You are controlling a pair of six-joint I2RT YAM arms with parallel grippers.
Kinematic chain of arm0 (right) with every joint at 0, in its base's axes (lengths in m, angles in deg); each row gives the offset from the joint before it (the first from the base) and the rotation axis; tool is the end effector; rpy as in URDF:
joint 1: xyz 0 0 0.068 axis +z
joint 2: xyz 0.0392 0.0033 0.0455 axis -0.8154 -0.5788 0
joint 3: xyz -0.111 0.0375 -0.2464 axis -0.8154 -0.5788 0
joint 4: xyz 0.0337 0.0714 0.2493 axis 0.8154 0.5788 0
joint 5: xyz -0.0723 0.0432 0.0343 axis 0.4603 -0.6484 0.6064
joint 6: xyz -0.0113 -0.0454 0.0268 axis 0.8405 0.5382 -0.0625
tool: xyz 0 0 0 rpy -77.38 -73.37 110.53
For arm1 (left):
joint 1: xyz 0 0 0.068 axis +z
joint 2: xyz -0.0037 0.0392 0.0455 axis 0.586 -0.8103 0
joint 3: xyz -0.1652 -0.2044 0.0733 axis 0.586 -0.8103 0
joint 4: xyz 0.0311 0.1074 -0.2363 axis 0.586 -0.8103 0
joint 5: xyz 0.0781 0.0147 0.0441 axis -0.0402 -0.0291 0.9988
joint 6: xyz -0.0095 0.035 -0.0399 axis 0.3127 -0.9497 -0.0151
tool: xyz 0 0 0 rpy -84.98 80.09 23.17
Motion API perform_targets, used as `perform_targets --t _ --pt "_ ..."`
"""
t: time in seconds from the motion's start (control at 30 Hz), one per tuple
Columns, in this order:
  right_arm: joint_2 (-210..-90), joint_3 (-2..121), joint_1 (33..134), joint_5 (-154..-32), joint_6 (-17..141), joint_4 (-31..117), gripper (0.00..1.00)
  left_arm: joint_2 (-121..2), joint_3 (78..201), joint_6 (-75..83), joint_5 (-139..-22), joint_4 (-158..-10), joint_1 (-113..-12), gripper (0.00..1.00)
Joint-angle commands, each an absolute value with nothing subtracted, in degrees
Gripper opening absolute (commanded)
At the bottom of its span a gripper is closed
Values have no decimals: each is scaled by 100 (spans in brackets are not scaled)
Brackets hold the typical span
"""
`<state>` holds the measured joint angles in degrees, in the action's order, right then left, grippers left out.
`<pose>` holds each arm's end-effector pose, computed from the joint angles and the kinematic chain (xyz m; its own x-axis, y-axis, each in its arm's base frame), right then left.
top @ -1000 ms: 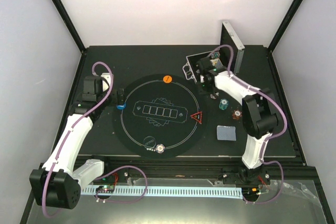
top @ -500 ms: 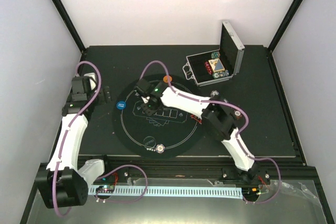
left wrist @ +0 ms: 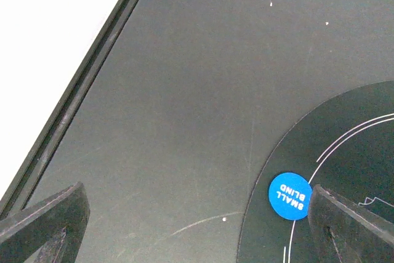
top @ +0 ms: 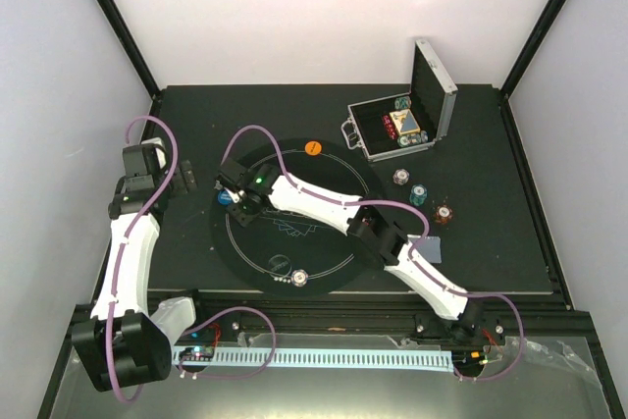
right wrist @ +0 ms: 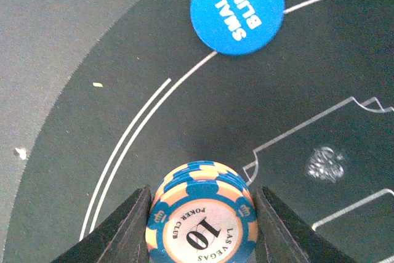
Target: Distribute texas hold em gaming equipment
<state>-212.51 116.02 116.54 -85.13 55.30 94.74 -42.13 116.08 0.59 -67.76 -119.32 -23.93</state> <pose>0.2511 0.4698 0.1822 -0.6173 -0.6594 -0.4290 -0.7574 0.6457 0.0974 0.2080 0.0469 0.2834 -0.6197 -0.2685 -0.7375 -0.3505 0.9354 -0.0460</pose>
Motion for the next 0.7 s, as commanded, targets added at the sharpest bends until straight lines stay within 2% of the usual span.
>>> perform_targets --t 0.0,0.17,0.67 --pt "-21550 12090 11690 -8744 5618 9303 40 -4222 11802 136 -6832 -12016 -2365 99" --pt "-21811 12542 11695 -8853 5645 9189 41 -4227 11801 136 -6843 -12010 -2355 99" --pt "-22172 12802 11694 -9083 5593 8835 43 -4276 11813 119 -6793 -12027 -2292 99"
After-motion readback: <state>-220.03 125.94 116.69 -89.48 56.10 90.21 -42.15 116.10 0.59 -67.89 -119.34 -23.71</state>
